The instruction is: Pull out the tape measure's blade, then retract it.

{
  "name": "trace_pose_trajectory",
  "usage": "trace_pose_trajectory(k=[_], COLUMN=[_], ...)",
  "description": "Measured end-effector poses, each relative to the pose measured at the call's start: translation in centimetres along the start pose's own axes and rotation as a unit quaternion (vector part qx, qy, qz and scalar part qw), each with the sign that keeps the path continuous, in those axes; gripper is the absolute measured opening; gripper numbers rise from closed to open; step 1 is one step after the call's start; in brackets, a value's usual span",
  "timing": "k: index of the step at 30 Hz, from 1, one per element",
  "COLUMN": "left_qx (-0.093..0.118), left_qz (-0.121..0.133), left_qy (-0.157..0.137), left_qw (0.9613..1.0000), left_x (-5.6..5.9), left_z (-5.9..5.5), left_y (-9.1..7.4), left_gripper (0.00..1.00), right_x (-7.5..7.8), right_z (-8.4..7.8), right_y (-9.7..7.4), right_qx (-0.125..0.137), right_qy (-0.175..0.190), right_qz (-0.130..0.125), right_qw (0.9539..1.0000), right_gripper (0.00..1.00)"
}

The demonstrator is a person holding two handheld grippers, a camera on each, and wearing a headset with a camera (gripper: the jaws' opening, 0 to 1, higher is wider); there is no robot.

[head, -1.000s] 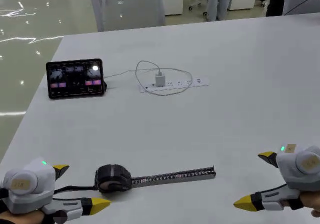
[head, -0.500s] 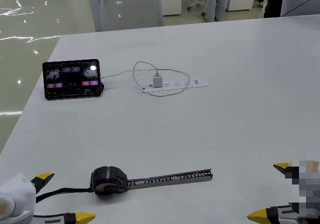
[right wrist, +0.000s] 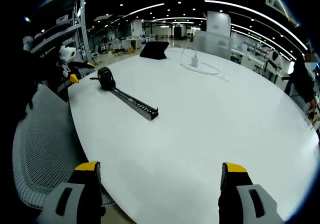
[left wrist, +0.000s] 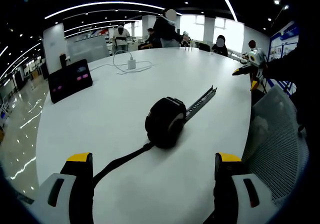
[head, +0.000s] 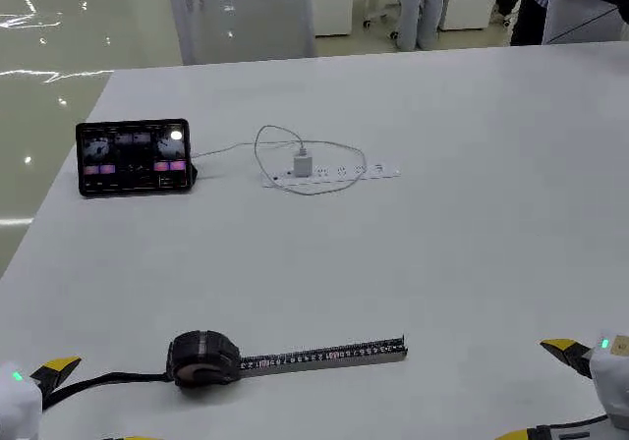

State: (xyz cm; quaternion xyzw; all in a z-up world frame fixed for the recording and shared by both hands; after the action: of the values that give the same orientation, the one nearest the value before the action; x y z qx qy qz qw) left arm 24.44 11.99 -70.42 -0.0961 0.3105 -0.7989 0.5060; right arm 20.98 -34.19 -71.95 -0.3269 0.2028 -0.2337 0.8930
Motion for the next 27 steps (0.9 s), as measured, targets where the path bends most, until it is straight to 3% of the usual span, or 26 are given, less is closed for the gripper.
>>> trace_pose_trajectory(k=[8,11,19,27], left_qx=[-0.011,-0.004,-0.009,-0.007], left_qz=[-0.007,-0.011,-0.016,-0.018], left_qy=[-0.011,-0.015,-0.021,-0.012], left_qw=[0.9999,0.9998,0.9996,0.9997], left_x=[0.9,1.4,2.1,1.7], left_z=[-0.9,-0.8,-0.8,-0.5], left_y=[-0.2,-0.4,-0.1,0.9], left_gripper=[0.99,0.99,0.99,0.99], right_x=[0.1,0.0,0.3,0.4], right_z=[-0.4,-0.8,-1.3,-1.9], right_y=[-0.4,-0.3,-0.2,-0.4], right_qx=[-0.004,-0.012,-0.020,-0.028], right_qy=[-0.002,0.001,-0.001,0.004], right_qz=[0.001,0.007,0.010,0.015], right_qw=[1.0000,0.9999,0.9998,0.9995], right_gripper=[0.99,0.99,0.99,0.99])
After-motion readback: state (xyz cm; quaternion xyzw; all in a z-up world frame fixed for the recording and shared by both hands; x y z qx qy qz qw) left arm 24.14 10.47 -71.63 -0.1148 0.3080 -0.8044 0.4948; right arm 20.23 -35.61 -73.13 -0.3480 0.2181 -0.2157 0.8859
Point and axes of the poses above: the centre of the closed fingertips' face, and the gripper's own axes: y roughly forward along the fingers, x roughly to its right, z roughly out of its top, the point moved 1 cm from there along -y, roughly backward along the fingers, and after that the axes turned 15 degrees about z, right-handed, at the moved point
